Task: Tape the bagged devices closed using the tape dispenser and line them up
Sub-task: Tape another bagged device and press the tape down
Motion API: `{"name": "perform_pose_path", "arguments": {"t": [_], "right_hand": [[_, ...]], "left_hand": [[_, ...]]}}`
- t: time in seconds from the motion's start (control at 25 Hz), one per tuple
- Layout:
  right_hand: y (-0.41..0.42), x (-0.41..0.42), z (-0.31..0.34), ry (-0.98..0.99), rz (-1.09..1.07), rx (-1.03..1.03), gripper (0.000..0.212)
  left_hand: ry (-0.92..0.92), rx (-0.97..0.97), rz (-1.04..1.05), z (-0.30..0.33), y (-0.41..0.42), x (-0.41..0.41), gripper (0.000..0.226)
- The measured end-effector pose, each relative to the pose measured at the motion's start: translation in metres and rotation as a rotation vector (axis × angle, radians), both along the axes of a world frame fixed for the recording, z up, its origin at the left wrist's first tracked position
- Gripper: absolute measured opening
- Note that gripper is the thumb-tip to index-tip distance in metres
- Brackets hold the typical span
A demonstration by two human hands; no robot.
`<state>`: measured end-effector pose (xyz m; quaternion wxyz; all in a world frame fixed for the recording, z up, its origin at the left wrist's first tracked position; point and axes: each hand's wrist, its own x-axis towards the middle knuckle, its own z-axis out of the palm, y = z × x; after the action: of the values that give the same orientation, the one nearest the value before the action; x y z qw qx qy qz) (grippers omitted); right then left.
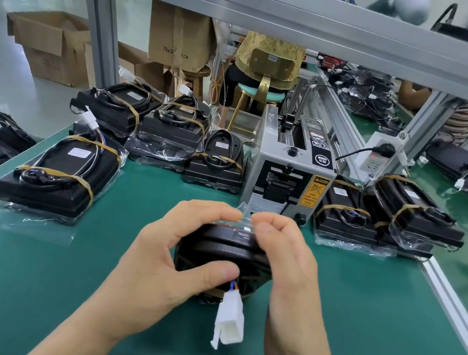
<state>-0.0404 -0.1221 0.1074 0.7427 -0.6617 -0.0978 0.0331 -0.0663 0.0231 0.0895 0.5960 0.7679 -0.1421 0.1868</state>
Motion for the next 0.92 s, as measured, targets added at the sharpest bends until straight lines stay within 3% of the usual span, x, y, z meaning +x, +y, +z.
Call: {"name": "perform_pose_path", "arguments": {"t": [0.08,0.36,0.6,0.92], "right_hand": [[0.002,0.0,-0.003,-0.034,-0.014,-0.045,0.028],[-0.003,0.002,-0.006,-0.026,-0.008,-0.052,0.017],[-0.009,0.005,-0.007,-0.067,0.087,-0.055,0.021],[-0.015,0.021,-0.001,-0.094,0.107,-0.022,0.018]], "left_hand": [[-0.022,-0.016,-0.01,-0.001,0.0,0.0,0.046],[-0.087,0.042,-0.044,-0.002,0.002,0.001,0.044],[-0.063,0.242,-0.028,0.001,0.015,0.006,0.078],[-0.118,0.297,0.053,-0.012,0.021,0.017,0.066]]}}
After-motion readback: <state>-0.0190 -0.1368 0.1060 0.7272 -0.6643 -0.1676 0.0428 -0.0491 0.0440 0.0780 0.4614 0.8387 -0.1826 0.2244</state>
